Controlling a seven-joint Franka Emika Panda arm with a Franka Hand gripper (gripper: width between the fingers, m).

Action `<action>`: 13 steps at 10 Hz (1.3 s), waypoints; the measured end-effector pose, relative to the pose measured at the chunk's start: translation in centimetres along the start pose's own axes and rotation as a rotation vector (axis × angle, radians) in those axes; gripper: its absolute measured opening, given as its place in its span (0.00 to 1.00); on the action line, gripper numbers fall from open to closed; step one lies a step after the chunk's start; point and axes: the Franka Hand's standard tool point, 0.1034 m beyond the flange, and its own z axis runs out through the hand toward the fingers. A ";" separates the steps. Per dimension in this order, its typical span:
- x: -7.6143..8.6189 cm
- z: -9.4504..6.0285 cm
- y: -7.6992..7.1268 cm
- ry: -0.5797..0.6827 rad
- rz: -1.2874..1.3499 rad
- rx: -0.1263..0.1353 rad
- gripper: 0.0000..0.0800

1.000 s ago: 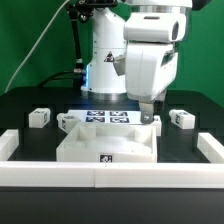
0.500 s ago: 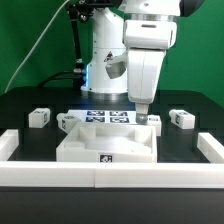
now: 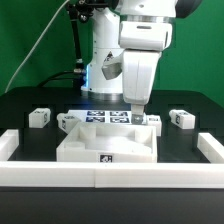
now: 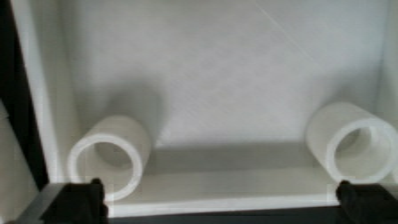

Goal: Assemble one leg

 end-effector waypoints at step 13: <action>-3.5 5.8 -7.0 0.015 -0.013 0.070 0.59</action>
Offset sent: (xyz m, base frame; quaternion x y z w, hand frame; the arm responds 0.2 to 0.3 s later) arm -0.0436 -0.0161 -0.0223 -0.0001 0.0123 -0.0289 0.9995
